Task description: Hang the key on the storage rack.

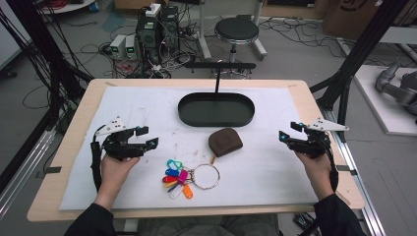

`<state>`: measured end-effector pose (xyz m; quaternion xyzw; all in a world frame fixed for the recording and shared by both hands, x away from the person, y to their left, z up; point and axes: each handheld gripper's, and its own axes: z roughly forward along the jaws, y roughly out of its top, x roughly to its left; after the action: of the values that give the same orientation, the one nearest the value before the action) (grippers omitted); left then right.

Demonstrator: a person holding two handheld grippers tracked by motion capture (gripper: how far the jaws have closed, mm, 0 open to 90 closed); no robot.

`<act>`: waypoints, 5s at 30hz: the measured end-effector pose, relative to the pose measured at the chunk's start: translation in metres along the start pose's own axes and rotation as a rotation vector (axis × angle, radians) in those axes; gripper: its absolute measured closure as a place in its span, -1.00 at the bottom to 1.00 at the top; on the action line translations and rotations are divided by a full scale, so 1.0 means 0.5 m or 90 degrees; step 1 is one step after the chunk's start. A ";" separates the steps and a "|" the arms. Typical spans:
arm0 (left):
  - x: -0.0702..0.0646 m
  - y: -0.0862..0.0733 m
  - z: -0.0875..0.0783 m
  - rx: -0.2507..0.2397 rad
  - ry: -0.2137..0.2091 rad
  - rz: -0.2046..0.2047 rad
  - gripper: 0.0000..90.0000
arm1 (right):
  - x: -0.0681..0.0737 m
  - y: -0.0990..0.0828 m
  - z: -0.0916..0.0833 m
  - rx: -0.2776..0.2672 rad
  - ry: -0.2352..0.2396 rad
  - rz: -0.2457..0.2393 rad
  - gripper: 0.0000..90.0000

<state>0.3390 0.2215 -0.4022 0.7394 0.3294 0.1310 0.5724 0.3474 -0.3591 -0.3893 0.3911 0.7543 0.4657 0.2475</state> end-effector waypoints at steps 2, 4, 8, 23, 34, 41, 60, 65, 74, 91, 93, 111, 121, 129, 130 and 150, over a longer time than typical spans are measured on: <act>0.000 0.001 0.000 0.001 0.002 0.001 -0.33 | -0.001 0.000 0.002 0.001 -0.001 0.004 -0.22; -0.003 0.004 0.001 0.003 0.001 0.002 -0.33 | -0.004 0.000 0.004 0.001 -0.002 0.001 -0.22; -0.012 0.011 0.006 0.014 0.001 0.017 -0.33 | -0.007 -0.001 0.006 0.000 -0.004 0.001 -0.22; -0.066 0.032 0.093 0.049 -0.068 0.053 -0.07 | -0.011 -0.010 -0.011 0.006 -0.016 -0.005 -0.23; -0.116 0.020 0.163 0.124 -0.120 0.072 0.05 | -0.009 -0.020 -0.019 0.003 -0.024 -0.010 -0.22; -0.148 0.000 0.206 0.201 -0.130 0.110 0.28 | -0.009 -0.021 -0.020 0.004 -0.025 -0.009 -0.22; -0.184 -0.025 0.257 0.300 -0.096 0.138 0.61 | -0.003 -0.018 -0.010 0.005 -0.019 -0.017 -0.22; -0.192 -0.032 0.260 0.318 -0.081 0.159 0.63 | -0.002 -0.017 -0.011 0.000 -0.018 -0.020 -0.22; -0.191 -0.038 0.258 0.301 -0.067 0.144 0.76 | 0.000 -0.016 -0.011 -0.002 -0.021 -0.026 -0.22; -0.198 -0.039 0.257 0.300 -0.063 0.176 0.91 | 0.002 -0.015 -0.010 -0.006 -0.020 -0.033 -0.22; -0.195 -0.038 0.255 0.300 -0.065 0.170 0.91 | 0.002 -0.015 -0.010 -0.007 -0.019 -0.031 -0.22; -0.175 0.008 0.186 0.150 -0.071 0.161 0.92 | -0.001 -0.015 -0.011 -0.015 -0.024 -0.033 -0.22; -0.185 0.014 0.161 0.119 -0.115 0.178 0.91 | 0.000 -0.015 -0.009 -0.014 -0.023 -0.035 -0.21; -0.188 0.014 0.156 0.118 -0.159 0.170 0.90 | 0.001 -0.014 -0.007 -0.014 -0.021 -0.037 -0.21; -0.188 0.014 0.156 0.119 -0.163 0.169 0.90 | 0.001 -0.014 -0.007 -0.014 -0.021 -0.037 -0.21; -0.182 0.006 0.166 0.174 -0.208 0.155 0.90 | 0.001 -0.013 -0.009 -0.016 -0.023 -0.038 -0.21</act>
<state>0.3192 0.1001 -0.4083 0.8557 0.1556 0.0321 0.4925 0.3415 -0.3624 -0.3933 0.3737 0.7552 0.4603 0.2795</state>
